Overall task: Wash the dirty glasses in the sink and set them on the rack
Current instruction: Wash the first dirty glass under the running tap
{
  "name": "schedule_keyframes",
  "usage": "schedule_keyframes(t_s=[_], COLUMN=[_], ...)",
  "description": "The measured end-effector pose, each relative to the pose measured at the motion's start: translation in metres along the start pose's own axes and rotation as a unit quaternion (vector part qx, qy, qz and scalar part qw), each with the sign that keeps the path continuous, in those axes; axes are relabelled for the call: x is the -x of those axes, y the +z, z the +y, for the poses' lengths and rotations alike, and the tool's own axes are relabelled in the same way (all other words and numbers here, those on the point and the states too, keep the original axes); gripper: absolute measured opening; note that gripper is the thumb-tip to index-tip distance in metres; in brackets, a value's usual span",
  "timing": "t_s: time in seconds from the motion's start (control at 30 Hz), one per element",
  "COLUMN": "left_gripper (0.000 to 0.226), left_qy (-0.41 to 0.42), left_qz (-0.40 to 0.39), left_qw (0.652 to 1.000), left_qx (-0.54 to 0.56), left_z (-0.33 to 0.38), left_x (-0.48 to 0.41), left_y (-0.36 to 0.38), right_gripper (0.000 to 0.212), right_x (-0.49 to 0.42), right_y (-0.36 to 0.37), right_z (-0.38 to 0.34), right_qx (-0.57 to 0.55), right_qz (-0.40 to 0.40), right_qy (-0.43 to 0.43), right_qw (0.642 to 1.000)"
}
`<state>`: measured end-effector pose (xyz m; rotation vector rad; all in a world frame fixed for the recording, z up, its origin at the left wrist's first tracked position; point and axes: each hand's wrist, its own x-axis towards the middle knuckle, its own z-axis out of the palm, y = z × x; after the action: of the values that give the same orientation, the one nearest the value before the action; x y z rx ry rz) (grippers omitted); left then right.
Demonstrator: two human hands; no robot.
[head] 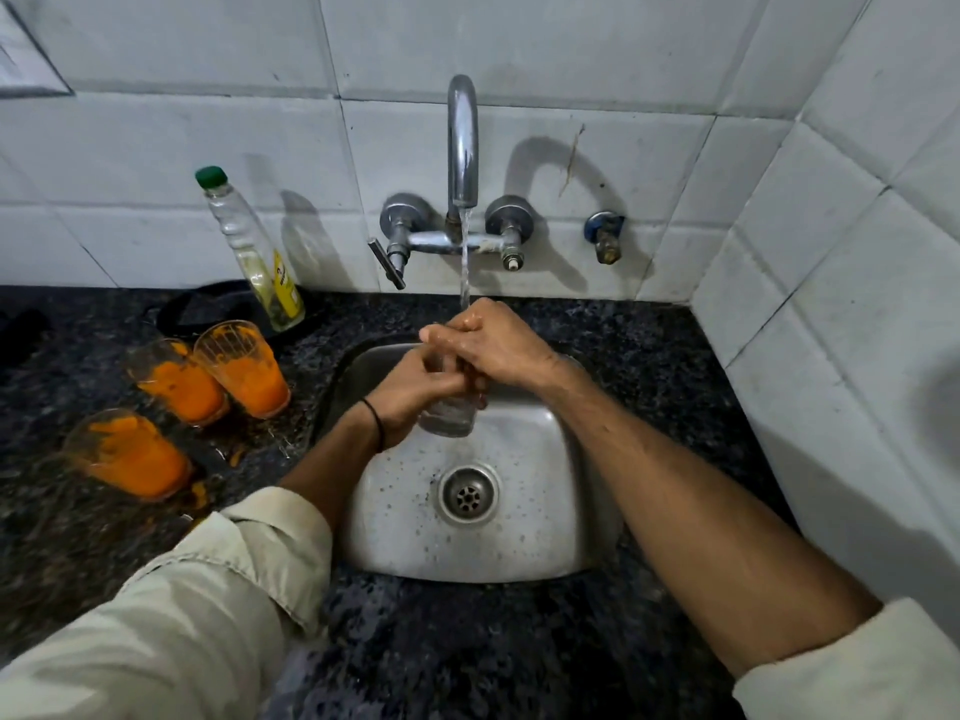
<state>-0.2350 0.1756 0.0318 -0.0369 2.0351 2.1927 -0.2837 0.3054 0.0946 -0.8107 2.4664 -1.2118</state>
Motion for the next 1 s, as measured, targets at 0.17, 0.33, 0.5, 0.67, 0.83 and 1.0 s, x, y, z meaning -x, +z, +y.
schedule_keyframes(t_s=[0.17,0.33,0.5,0.67,0.83,1.0], left_gripper=[0.047,0.042,0.018,0.018,0.032,0.032], left_qy=[0.075,0.013,-0.008,0.011,-0.042,-0.007], left_qz=[0.28,0.077,0.115,0.28,0.021,0.196], left_qw=[0.893,0.997,0.989,0.915,0.999,0.941], left_qx=[-0.345,-0.029,-0.092,-0.289,-0.01,-0.275], left_z=[0.006,-0.004,0.0,0.0,-0.002,-0.004], left_x=[-0.001,-0.002,-0.002,0.0,0.008,-0.006], left_y=[0.033,0.007,0.008,0.032,-0.002,0.02], right_gripper=[0.051,0.049,0.047,0.044,0.042,0.041], right_x=[-0.014,-0.008,-0.009,-0.012,-0.011,-0.015], right_y=[0.031,0.008,0.018,0.038,0.012,0.034], right_z=[-0.004,-0.002,-0.007,-0.014,-0.002,-0.006], right_qx=[0.082,0.129,0.063,0.176,0.123,0.064], right_qz=[0.18,0.055,0.072,0.103,-0.056,0.116], right_qy=[0.12,0.018,0.054,0.118,0.046,0.164], right_qw=[0.973,0.99,0.994,0.972,0.99,0.977])
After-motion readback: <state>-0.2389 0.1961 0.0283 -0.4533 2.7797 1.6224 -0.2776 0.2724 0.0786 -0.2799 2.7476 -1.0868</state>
